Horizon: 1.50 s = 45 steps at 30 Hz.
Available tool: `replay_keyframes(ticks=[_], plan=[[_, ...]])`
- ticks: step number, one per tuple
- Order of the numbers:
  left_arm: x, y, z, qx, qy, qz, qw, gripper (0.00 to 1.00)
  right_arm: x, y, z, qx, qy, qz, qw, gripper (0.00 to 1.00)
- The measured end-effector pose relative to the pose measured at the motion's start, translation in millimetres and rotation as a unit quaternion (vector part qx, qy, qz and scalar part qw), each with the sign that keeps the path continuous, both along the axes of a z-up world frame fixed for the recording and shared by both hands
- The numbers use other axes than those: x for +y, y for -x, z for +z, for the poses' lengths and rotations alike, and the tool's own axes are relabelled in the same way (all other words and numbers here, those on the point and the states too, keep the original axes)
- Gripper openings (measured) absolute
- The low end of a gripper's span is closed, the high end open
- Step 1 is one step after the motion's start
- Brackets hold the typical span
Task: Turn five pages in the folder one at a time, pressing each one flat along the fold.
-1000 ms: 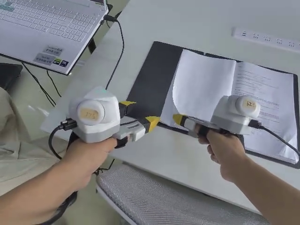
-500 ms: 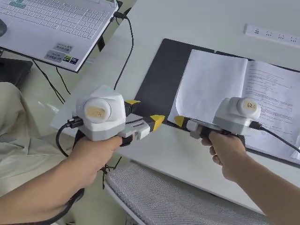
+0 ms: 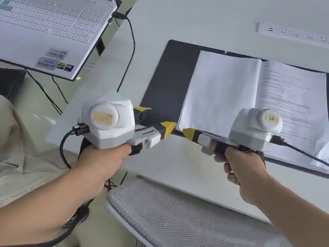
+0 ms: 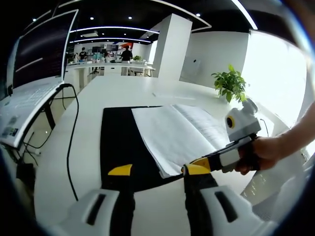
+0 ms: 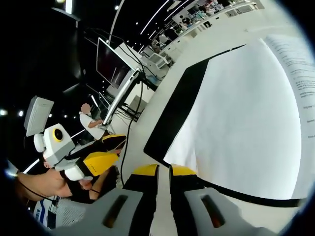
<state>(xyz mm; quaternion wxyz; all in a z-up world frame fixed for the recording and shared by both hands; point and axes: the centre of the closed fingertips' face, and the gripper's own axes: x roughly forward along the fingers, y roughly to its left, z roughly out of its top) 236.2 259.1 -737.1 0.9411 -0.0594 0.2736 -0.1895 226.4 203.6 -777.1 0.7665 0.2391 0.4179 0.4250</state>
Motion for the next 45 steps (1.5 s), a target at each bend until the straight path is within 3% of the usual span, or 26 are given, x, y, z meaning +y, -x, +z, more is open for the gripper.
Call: replay_keyframes(ticks=[2, 5, 8, 11, 17, 20, 24, 31, 32, 37, 40, 45], plan=[[-3.8, -7.6, -5.7, -0.001, 0.000, -0.007, 1.0000, 0.33, -11.4, -2.6, 6.7, -0.015, 0.000, -0.009, 0.9998, 0.06], [-11.6, -17.3, -15.5, 0.000, 0.000, -0.017, 0.9999, 0.23, -30.9, -12.3, 14.6, -0.018, -0.012, -0.039, 0.9990, 0.07], [-25.5, -27.9, -27.6, 0.003, 0.003, -0.034, 0.9994, 0.22, -53.8, -28.1, 23.9, -0.033, -0.024, -0.072, 0.9965, 0.10], [-36.2, -34.1, -37.5, 0.003, -0.006, -0.054, 0.9985, 0.13, -68.7, -40.0, 27.9, -0.042, -0.031, -0.087, 0.9949, 0.08], [-56.3, -39.0, -60.3, 0.018, -0.019, -0.082, 0.9963, 0.04, -96.6, -66.4, 22.6, -0.047, -0.036, -0.111, 0.9920, 0.08], [-58.3, -38.3, -69.1, 0.028, -0.026, -0.082, 0.9959, 0.03, -105.1, -76.5, 16.3, -0.041, -0.041, -0.117, 0.9915, 0.08], [-56.3, -38.1, -71.0, 0.027, -0.021, -0.068, 0.9971, 0.01, -111.9, -93.0, 13.1, 0.005, -0.081, -0.143, 0.9864, 0.07], [-54.1, -38.4, -71.8, 0.025, -0.020, -0.065, 0.9974, 0.00, -116.7, -111.2, 1.3, 0.051, -0.104, -0.153, 0.9814, 0.04], [-54.2, -38.2, -71.9, 0.025, -0.020, -0.064, 0.9975, 0.00, -115.2, -110.5, -0.9, 0.076, -0.113, -0.154, 0.9785, 0.05], [-53.8, -38.3, -72.0, 0.023, -0.018, -0.058, 0.9979, 0.00, -117.1, -121.8, -9.7, 0.109, -0.137, -0.176, 0.9687, 0.04], [-53.4, -38.4, -72.3, 0.022, -0.018, -0.057, 0.9980, 0.00, -115.1, -124.8, -6.6, 0.148, -0.171, -0.193, 0.9549, 0.05], [-53.1, -38.6, -72.7, 0.020, -0.017, -0.057, 0.9981, 0.00, -116.4, -130.0, -14.2, 0.164, -0.161, -0.201, 0.9522, 0.00]])
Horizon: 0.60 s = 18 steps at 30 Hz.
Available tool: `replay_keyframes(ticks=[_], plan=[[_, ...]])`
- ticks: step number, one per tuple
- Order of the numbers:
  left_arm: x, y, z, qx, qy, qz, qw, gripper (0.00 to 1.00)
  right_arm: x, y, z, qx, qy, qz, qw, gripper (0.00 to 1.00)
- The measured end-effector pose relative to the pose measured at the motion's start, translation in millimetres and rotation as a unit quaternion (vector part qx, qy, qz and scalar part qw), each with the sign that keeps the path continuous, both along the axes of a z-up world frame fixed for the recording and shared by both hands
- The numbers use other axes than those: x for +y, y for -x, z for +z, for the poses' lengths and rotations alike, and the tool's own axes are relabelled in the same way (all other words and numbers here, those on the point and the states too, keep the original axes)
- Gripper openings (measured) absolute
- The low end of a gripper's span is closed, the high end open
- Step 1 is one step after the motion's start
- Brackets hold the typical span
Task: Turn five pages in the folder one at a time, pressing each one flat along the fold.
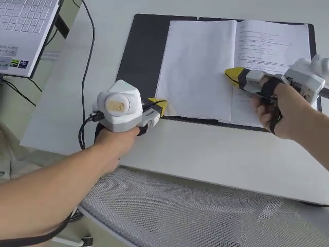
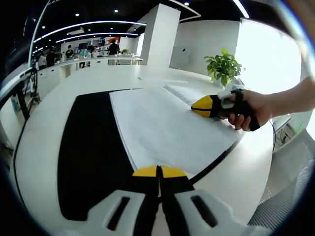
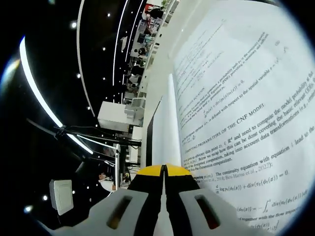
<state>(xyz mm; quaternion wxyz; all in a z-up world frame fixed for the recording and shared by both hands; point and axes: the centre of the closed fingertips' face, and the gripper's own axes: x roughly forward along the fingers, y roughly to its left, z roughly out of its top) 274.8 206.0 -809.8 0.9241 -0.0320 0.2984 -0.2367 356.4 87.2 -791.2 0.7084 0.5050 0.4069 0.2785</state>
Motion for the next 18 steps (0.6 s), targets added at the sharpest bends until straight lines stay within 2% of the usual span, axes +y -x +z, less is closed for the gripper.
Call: replay_keyframes(ticks=[5, 8, 11, 13, 18], plan=[[0.2, -0.1, -0.2, -0.001, 0.001, 0.003, 1.0000, 0.00, 0.8, -8.4, 1.4, 0.009, -0.006, -0.003, 0.9999, 0.00], [0.4, -0.1, -0.2, -0.002, 0.001, 0.004, 1.0000, 0.00, 1.5, -18.7, 1.3, 0.018, -0.012, -0.008, 0.9997, 0.00], [0.4, 0.3, 0.4, -0.002, 0.001, 0.005, 1.0000, 0.00, 2.3, -29.6, 2.0, 0.029, -0.017, -0.015, 0.9993, 0.00], [0.1, 1.0, 1.4, -0.001, 0.002, 0.008, 1.0000, 0.00, 3.2, -39.3, 3.8, 0.025, -0.015, -0.018, 0.9994, 0.00], [0.1, 1.3, 1.7, -0.001, 0.001, 0.009, 1.0000, 0.00, 2.1, -61.8, 2.5, 0.034, -0.025, -0.038, 0.9984, 0.00]])
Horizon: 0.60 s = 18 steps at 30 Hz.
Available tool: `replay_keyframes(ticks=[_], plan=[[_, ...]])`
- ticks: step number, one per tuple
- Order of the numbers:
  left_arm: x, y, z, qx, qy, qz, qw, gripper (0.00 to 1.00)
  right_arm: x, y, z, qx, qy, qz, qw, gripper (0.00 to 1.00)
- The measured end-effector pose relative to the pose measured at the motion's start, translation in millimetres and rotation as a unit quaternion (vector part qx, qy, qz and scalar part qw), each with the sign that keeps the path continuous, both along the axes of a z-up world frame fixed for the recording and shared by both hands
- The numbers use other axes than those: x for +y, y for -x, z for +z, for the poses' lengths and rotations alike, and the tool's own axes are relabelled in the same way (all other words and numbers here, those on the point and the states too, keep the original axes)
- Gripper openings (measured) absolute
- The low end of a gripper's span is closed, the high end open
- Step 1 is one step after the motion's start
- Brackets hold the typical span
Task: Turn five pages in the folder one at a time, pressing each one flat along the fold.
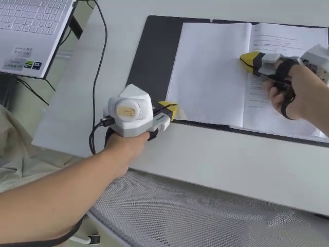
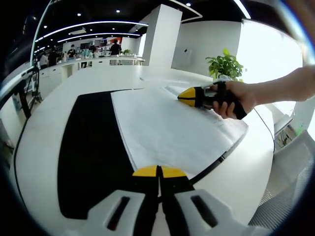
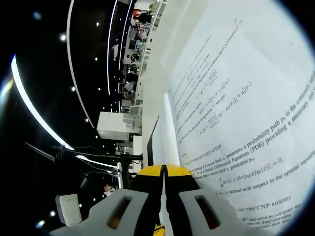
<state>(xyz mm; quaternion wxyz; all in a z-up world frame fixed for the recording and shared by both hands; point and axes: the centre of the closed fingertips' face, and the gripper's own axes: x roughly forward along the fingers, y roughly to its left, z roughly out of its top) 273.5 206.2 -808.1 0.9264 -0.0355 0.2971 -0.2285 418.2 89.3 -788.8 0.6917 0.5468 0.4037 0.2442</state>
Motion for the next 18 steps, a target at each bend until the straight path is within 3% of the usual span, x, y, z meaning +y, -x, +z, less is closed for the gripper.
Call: replay_keyframes(ticks=[8, 18], plan=[[0.4, -0.6, -0.3, 0.001, 0.003, 0.006, 1.0000, 0.00, -5.8, -31.3, 0.2, 0.013, -0.018, -0.052, 0.9984, 0.00], [0.3, -1.0, 1.1, 0.002, 0.007, 0.011, 0.9999, 0.00, 1.9, -59.8, 1.7, 0.016, -0.021, -0.065, 0.9975, 0.00]])
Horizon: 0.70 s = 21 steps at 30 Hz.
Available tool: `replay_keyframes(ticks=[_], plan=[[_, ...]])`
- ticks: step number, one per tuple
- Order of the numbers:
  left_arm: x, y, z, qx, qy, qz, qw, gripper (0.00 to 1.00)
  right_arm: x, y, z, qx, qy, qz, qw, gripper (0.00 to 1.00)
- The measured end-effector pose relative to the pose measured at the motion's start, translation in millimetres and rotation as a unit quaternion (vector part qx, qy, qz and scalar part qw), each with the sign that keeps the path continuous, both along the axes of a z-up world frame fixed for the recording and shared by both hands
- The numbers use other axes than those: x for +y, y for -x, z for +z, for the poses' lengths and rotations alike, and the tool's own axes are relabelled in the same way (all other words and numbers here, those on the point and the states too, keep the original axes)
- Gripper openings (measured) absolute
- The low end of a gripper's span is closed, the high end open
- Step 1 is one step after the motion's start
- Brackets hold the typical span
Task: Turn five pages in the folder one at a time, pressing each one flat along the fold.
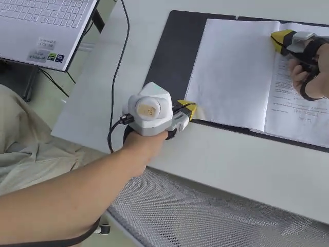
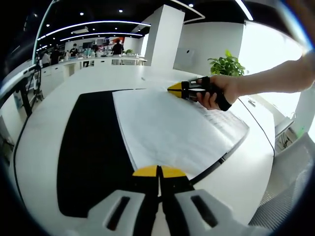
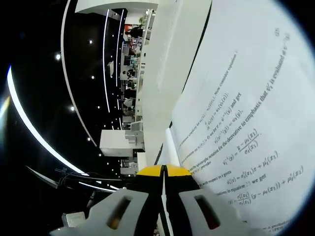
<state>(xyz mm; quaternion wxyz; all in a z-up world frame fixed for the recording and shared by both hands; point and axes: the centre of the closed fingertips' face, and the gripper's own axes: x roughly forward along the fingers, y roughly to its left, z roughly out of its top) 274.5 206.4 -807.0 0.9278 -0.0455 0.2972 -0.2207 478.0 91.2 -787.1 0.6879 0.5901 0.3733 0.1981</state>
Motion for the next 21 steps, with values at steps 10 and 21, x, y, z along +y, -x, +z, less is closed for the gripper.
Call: replay_keyframes(ticks=[10, 21], plan=[[0.5, -0.6, 0.3, -0.001, 0.003, 0.003, 1.0000, 0.00, -10.0, -50.9, -16.6, 0.015, -0.019, -0.040, 0.9989, 0.00], [1.0, 0.0, 0.0, 0.000, 0.004, 0.004, 1.0000, 0.00, -13.0, -61.2, -28.7, 0.020, -0.020, -0.033, 0.9991, 0.00]])
